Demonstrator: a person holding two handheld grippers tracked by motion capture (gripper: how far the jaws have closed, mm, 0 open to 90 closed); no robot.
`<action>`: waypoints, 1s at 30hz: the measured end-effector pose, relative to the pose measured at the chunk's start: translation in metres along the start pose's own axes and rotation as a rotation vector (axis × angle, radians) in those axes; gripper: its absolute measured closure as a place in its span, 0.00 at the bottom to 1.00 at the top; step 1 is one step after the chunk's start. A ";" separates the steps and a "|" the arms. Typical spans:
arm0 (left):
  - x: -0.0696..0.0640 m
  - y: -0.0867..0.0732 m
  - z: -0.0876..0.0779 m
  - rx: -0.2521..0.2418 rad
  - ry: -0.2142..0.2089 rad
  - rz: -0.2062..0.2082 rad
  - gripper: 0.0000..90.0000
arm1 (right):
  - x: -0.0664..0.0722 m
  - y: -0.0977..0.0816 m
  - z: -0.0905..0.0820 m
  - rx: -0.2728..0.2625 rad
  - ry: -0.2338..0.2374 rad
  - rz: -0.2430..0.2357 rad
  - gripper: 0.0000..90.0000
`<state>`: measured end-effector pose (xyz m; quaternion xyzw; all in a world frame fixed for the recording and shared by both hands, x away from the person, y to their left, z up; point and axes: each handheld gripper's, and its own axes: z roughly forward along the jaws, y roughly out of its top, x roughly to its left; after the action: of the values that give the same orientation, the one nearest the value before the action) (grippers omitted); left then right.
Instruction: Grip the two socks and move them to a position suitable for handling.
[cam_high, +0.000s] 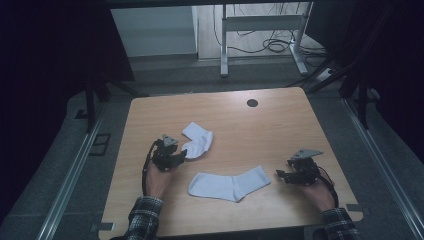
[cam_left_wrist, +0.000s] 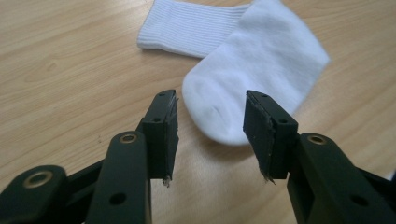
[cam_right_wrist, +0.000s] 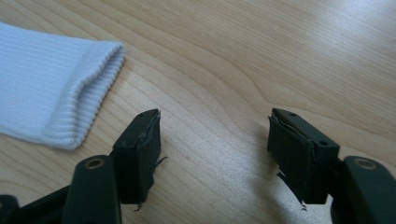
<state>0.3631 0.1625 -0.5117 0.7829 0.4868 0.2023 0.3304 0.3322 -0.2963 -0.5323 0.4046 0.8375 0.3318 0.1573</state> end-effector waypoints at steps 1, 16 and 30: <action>0.000 0.000 0.003 0.005 0.000 -0.005 0.62 | 0.000 0.000 0.000 0.000 0.000 0.000 0.38; -0.005 0.009 0.010 0.020 -0.048 -0.028 0.95 | 0.004 -0.002 0.003 -0.023 0.000 0.000 0.29; -0.050 0.078 -0.026 -0.091 -0.113 0.113 0.95 | 0.006 -0.003 0.005 -0.029 -0.001 0.002 0.26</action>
<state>0.3735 0.1021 -0.4378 0.8035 0.4126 0.1984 0.3806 0.3293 -0.2907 -0.5374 0.4032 0.8321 0.3441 0.1632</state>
